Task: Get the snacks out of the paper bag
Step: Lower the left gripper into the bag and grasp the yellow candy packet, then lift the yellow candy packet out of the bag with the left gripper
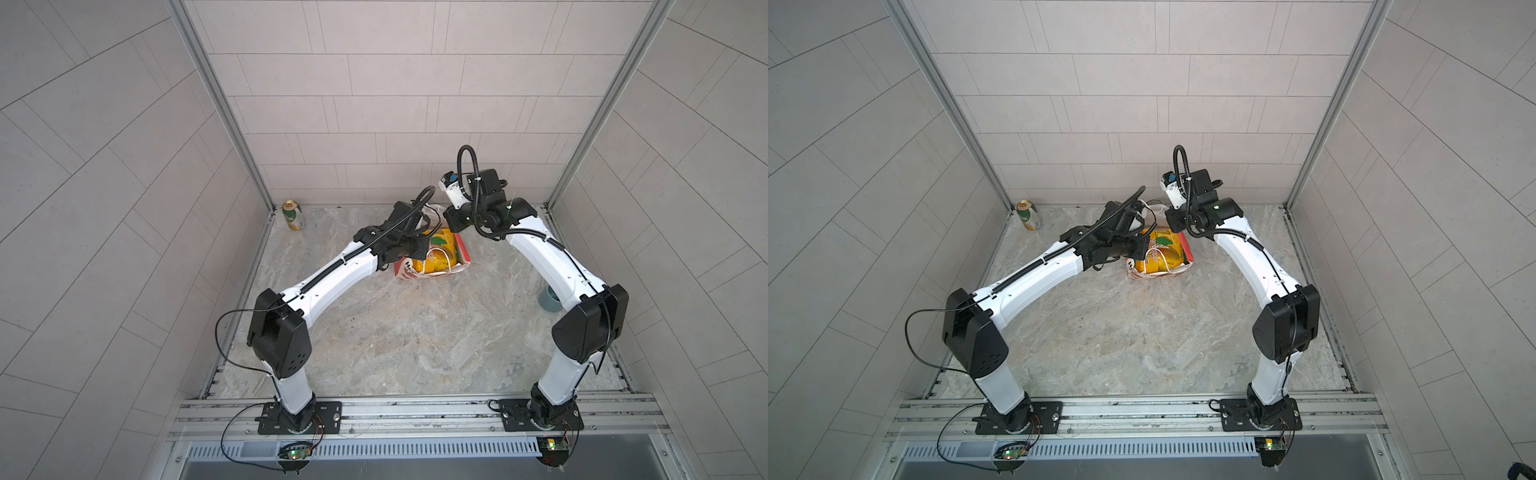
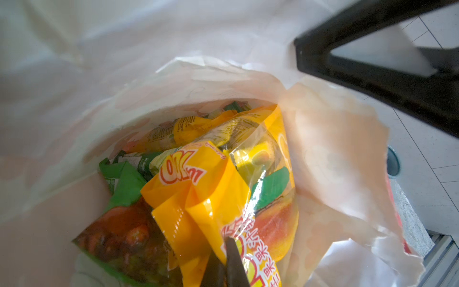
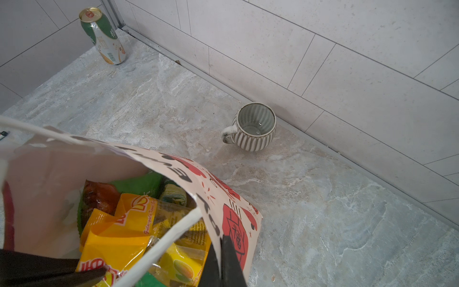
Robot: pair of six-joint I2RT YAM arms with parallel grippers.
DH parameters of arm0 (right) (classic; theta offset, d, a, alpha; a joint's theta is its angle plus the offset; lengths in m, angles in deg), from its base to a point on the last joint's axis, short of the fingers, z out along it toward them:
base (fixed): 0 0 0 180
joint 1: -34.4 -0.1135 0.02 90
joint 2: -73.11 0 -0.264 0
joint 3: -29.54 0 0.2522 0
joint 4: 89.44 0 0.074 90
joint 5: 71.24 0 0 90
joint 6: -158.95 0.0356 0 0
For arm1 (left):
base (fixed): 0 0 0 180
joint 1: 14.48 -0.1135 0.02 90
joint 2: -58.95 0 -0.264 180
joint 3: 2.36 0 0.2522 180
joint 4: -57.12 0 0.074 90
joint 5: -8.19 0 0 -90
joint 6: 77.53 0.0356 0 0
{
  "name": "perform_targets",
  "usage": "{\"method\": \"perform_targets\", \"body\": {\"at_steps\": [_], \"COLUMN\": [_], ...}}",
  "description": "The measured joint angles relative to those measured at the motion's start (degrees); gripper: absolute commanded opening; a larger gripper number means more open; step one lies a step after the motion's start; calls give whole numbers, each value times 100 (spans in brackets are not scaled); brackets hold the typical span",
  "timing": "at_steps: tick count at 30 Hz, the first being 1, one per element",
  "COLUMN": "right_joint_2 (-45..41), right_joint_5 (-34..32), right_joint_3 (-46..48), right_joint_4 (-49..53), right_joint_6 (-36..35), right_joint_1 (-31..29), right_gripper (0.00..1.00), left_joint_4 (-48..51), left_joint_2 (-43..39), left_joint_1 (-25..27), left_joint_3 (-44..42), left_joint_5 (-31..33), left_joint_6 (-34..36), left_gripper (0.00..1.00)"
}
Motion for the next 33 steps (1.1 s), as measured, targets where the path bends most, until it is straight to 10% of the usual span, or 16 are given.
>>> {"method": "perform_targets", "body": {"at_steps": [33], "right_joint_2": [-101], "right_joint_5": [-116], "right_joint_3": [212], "right_joint_4": [-85], "right_joint_6": [72], "right_joint_1": [-24], "right_gripper": [0], "left_joint_4": [343], "left_joint_2": [-1690], "left_joint_1": [-546], "left_joint_3": [595], "left_joint_5": [702], "left_joint_6": [1016], "left_gripper": [0]}}
